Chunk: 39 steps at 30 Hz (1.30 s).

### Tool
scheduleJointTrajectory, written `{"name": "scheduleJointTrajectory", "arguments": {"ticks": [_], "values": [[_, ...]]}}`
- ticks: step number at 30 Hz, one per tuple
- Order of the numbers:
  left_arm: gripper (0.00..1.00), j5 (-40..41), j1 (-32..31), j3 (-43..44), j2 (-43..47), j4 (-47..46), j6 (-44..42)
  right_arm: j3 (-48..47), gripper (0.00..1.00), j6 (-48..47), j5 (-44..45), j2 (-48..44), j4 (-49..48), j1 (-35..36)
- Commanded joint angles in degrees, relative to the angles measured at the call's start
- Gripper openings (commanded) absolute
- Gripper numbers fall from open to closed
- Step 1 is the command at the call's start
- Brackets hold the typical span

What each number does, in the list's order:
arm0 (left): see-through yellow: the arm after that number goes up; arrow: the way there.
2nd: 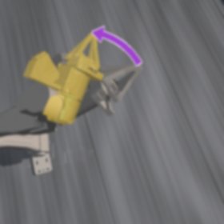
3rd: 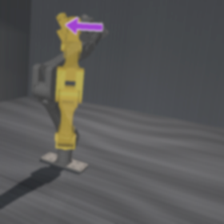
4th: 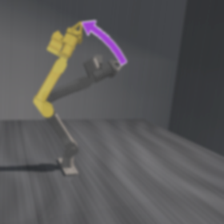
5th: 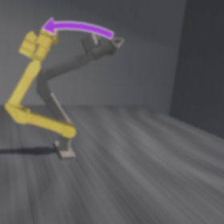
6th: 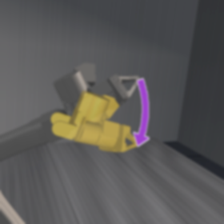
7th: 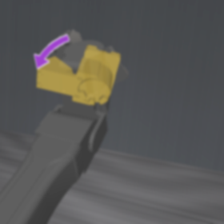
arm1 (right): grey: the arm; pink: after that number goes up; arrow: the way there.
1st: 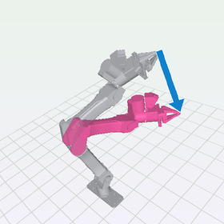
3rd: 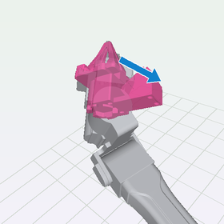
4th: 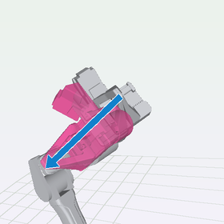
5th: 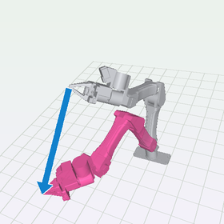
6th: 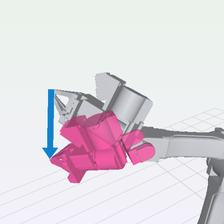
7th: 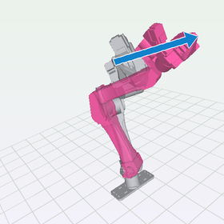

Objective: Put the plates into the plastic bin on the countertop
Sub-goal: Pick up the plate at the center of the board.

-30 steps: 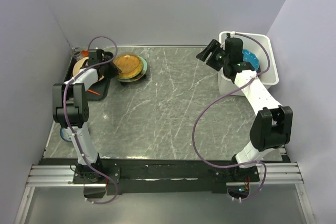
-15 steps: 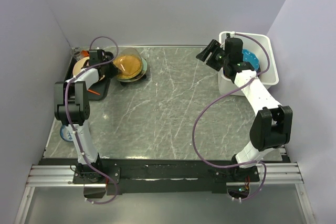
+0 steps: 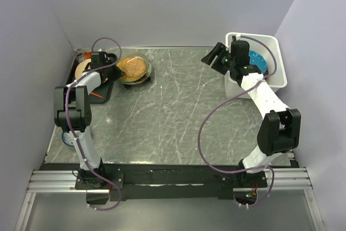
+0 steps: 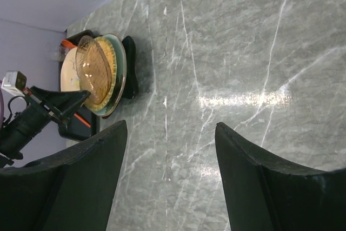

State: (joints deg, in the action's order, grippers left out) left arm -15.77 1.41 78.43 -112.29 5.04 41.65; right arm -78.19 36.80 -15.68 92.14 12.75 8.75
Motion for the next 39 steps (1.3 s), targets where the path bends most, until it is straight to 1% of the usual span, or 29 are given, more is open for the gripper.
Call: {"name": "scheduleJointTrajectory", "arguments": {"ticks": [1,11,21,22,31,34,39], "values": [[0.01,-3.5,-0.1,-0.7,5.2,-2.2,-0.9,1.2,0.73,0.0,-2.0,-1.3,-4.0,0.2],[0.01,-5.1,-0.6,-0.9,8.9,-2.7,-1.1,1.7,0.75,-0.1,-4.2,-2.0,-5.8,1.0],[0.01,-8.0,-1.1,-3.4,11.7,-4.3,-1.3,2.0,0.76,0.4,-7.7,-1.1,-8.6,2.3],[0.01,-8.3,-2.5,-3.5,12.0,-4.4,-1.4,2.2,0.76,0.5,-8.0,-1.1,-8.9,2.5],[0.01,-10.7,-5.9,-3.4,12.7,-4.6,-2.3,2.2,0.78,0.4,-8.9,-0.7,-9.7,3.2],[0.01,-12.3,-7.2,-3.9,13.1,-7.2,-1.8,2.1,0.78,0.4,-8.7,-0.4,-9.3,3.4],[0.01,-13.9,-9.6,-4.1,13.3,-7.9,-1.5,1.7,0.78,0.4,-8.8,0.1,-9.1,3.6]]}}
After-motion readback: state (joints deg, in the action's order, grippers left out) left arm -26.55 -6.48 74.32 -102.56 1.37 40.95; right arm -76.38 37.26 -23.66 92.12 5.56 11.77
